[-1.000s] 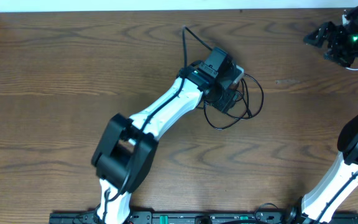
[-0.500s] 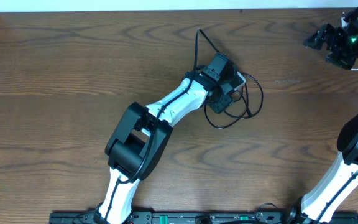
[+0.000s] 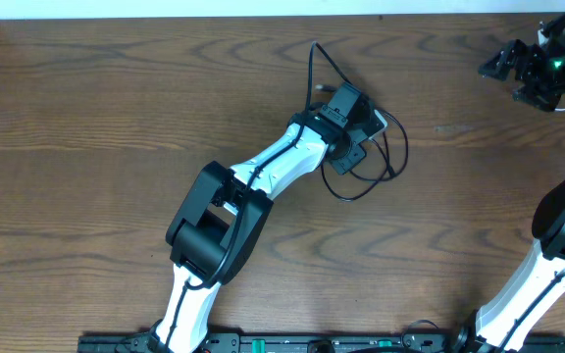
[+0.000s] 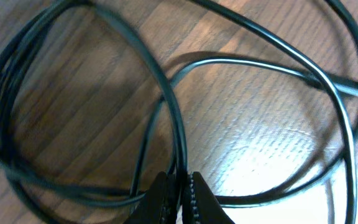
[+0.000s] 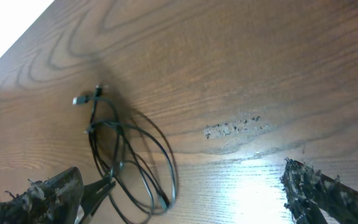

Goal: Untangle cables

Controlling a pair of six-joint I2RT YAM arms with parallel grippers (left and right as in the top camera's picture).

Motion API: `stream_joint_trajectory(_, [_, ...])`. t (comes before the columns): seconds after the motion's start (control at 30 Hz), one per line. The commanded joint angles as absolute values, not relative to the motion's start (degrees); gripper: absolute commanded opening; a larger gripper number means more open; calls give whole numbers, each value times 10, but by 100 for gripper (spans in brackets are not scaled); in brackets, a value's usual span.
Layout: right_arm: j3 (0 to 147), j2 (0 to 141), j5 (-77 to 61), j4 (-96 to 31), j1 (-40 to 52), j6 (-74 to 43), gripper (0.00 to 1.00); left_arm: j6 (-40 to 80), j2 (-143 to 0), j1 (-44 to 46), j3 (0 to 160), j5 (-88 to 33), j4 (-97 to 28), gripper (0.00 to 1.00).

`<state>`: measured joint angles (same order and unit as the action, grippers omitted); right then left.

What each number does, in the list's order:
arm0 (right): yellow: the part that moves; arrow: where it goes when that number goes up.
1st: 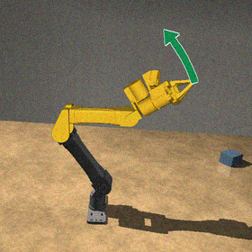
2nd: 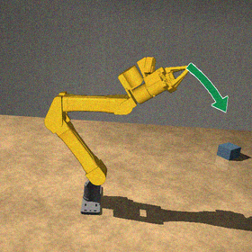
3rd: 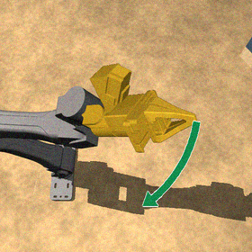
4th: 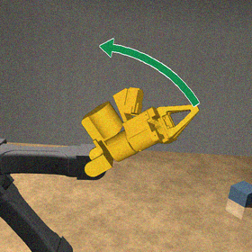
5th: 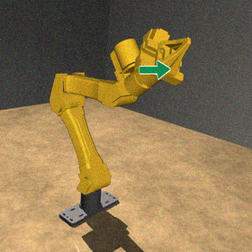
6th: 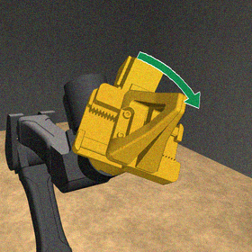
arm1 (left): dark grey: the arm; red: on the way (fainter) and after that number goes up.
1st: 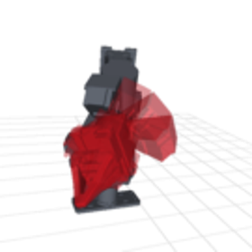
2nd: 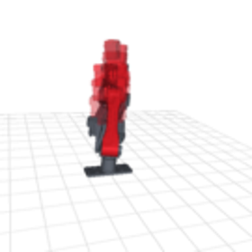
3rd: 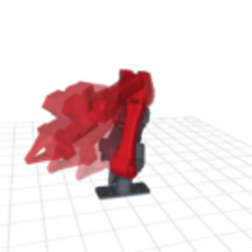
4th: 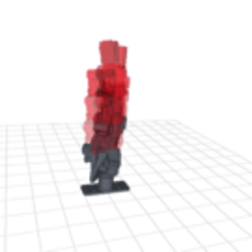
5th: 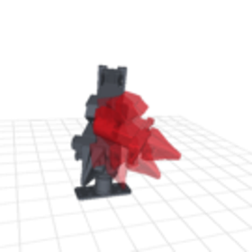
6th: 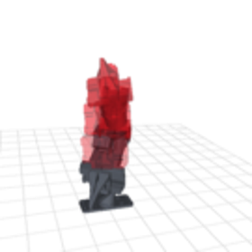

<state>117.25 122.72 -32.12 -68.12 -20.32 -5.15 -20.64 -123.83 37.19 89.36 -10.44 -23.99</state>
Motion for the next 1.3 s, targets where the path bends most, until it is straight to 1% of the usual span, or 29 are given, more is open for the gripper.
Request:
stream_joint_trajectory(0.0, [1173, 1206, -323, -687, -201, -40, 99, -205, -1236, 370, 891, -91, -243, 8])
stream_joint_trajectory(0.13, [1173, 1206, -323, -700, -199, -40, 95, -121, -1180, 369, 897, -76, -257, 7])
stream_joint_trajectory(0.27, [1173, 1206, -347, -706, -188, -16, 91, -22, -1075, 369, 902, -77, -281, 7])
stream_joint_trajectory(0.5, [1173, 1199, -465, -710, -156, 55, 90, 51, -917, 369, 902, -77, -294, 7])
stream_joint_trajectory(0.6, [1173, 1194, -502, -710, -142, 77, 90, 53, -871, 369, 902, -81, -289, 7])
stream_joint_trajectory(0.87, [1173, 1174, -561, -746, -113, 153, 89, 53, -819, 369, 902, -80, -244, 7])
stream_joint_trajectory(1.03, [1173, 1168, -558, -802, -86, 215, 88, 113, -816, 361, 902, -78, -231, 7])
stream_joint_trajectory(1.2, [1173, 1173, -506, -801, -42, 212, 86, 165, -816, 338, 902, -79, -232, 7])
stream_joint_trajectory(1.27, [1171, 1174, -505, -796, -22, 212, 85, 182, -815, 331, 902, -79, -232, 7])
